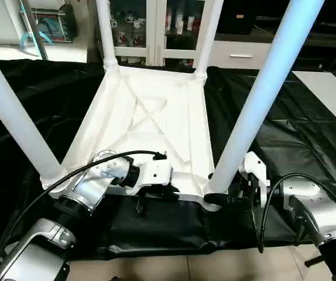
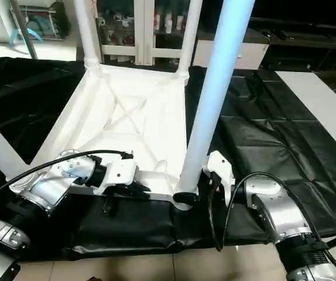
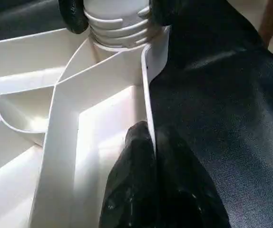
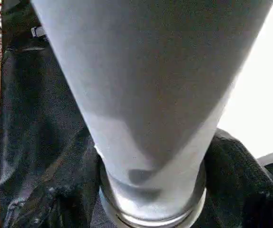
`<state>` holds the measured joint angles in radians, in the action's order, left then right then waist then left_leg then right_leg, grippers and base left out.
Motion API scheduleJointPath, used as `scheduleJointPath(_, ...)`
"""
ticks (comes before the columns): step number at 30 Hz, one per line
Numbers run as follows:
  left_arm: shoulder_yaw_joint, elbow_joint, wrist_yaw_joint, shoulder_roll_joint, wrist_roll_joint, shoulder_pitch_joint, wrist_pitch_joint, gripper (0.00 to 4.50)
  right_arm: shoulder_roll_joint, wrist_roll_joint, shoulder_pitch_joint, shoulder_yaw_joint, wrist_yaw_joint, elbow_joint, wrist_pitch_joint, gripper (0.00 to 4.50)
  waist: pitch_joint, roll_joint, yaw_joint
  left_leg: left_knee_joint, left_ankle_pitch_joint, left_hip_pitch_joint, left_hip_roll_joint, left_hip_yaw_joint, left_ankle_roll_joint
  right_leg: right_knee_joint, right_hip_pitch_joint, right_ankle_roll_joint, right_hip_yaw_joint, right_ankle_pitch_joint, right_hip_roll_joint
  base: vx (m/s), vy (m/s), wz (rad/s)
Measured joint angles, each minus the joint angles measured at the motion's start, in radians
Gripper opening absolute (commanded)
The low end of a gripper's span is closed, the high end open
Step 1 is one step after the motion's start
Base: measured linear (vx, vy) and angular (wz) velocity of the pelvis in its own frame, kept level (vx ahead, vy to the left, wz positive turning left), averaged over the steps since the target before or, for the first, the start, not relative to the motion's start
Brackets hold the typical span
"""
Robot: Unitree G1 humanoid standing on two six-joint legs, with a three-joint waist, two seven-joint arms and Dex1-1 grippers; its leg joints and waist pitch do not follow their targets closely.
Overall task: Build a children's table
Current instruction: Rotate leg to tighten
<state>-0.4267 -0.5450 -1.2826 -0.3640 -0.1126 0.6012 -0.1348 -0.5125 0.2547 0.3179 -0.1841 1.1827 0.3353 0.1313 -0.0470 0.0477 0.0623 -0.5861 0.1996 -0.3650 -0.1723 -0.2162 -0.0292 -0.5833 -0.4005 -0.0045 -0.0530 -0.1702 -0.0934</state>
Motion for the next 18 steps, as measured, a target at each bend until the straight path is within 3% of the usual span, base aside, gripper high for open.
scheduleJointPath(6, 0.0, -0.001, 0.0, 0.0, 0.0, 0.0, 0.0, 0.0, 0.01, 0.001, 0.0, 0.005, -0.003, 0.006, -0.002, 2.63, 0.001, 0.001, -0.001, 0.0, 0.0, 0.0, 0.0, 0.0, 0.0, -0.001, 0.0, 0.0, 0.0, 0.0, 0.0, 0.0, 0.0, 0.0)
scheduleJointPath(9, 0.002, -0.028, 0.041, 0.01, -0.011, 0.012, 0.012, 0.0, 0.067, 0.003, 0.0, 0.036, -0.069, 0.031, 0.021, 2.62, 0.003, 0.005, -0.003, -0.002, -0.001, 0.004, 0.0, 0.0, -0.001, -0.005, 0.002, 0.0, 0.001, 0.0, 0.0, 0.0, 0.0, 0.0)
scheduleJointPath(12, 0.037, -0.131, 0.226, 0.093, -0.067, 0.063, 0.099, 0.0, 0.222, -0.005, 0.029, 0.137, -0.379, 0.126, 0.047, 2.62, 0.006, 0.01, -0.019, -0.007, -0.001, 0.011, 0.0, 0.001, -0.003, -0.009, 0.005, 0.006, 0.003, -0.004, 0.0, -0.04, -0.003, -0.03)
scheduleJointPath(14, 0.044, -0.179, 0.338, 0.156, -0.09, 0.096, 0.161, 0.0, 0.304, -0.02, 0.062, 0.188, -0.598, 0.167, 0.052, 2.62, 0.004, 0.007, -0.036, -0.008, -0.001, 0.01, 0.002, 0.006, -0.003, -0.002, 0.003, 0.011, -0.001, -0.007, -0.001, -0.084, 0.022, -0.16)
scheduleJointPath(16, 0.045, -0.201, 0.408, 0.207, -0.094, 0.11, 0.199, 0.0, 0.336, -0.031, 0.076, 0.199, -0.708, 0.188, 0.043, 2.62, 0.001, 0.002, -0.043, -0.008, -0.001, 0.008, 0.002, 0.019, -0.003, 0.013, 0.007, 0.011, -0.014, -0.007, -0.001, -0.071, 0.041, -0.21)
scheduleJointPath(18, 0.057, -0.243, 0.499, 0.261, -0.097, 0.134, 0.249, 0.0, 0.385, -0.064, 0.096, 0.218, -0.844, 0.217, 0.015, 2.62, 0.0, -0.004, -0.044, -0.007, -0.001, 0.008, 0.002, 0.023, -0.003, 0.023, 0.012, 0.011, -0.018, -0.007, -0.001, 0.0, 0.0, 0.0)
